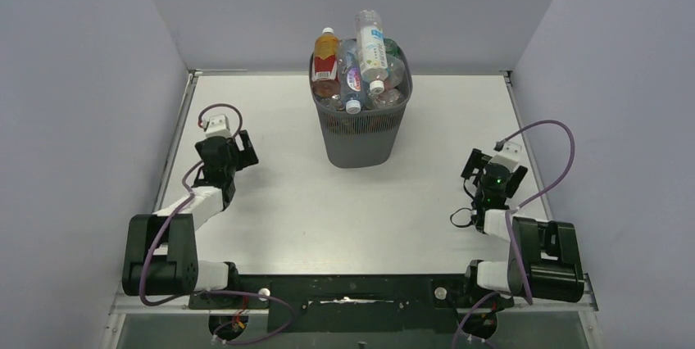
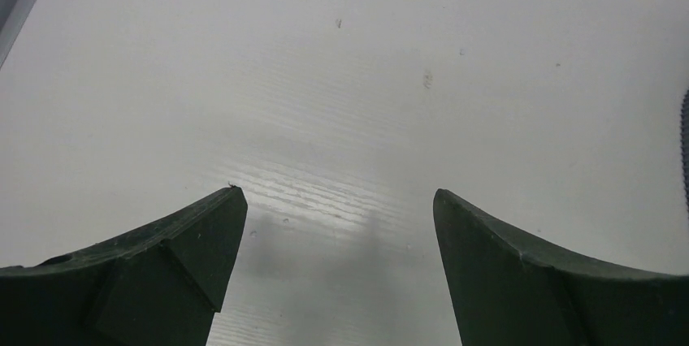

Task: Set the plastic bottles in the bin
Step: Reset both arms

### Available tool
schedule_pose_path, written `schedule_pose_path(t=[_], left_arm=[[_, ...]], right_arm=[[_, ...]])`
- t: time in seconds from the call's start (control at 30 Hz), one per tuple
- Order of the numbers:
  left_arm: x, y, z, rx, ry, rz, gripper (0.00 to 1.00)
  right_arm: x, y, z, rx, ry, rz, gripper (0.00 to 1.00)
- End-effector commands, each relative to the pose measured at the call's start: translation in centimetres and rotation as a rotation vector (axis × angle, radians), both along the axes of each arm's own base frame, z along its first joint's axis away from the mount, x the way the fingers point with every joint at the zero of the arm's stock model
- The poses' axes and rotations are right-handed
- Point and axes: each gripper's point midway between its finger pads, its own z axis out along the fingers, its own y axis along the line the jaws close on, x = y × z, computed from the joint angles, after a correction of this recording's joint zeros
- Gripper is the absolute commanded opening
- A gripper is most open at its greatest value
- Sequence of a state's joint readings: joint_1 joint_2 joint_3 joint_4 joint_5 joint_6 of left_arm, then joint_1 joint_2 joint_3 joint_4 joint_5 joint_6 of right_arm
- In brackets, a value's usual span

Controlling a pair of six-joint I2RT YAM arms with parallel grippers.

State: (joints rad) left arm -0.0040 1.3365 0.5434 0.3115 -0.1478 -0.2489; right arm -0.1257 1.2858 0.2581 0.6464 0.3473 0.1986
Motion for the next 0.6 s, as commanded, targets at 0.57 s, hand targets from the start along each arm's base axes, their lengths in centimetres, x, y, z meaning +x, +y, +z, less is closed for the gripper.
schedule_pose_path(t=[0.57], left_arm=[[2.4, 2.9, -1.4, 0.082, -0.225, -0.035, 0.87]], right_arm=[[3.3, -0.1, 3.0, -0.091, -0.248, 0.080, 0.98]])
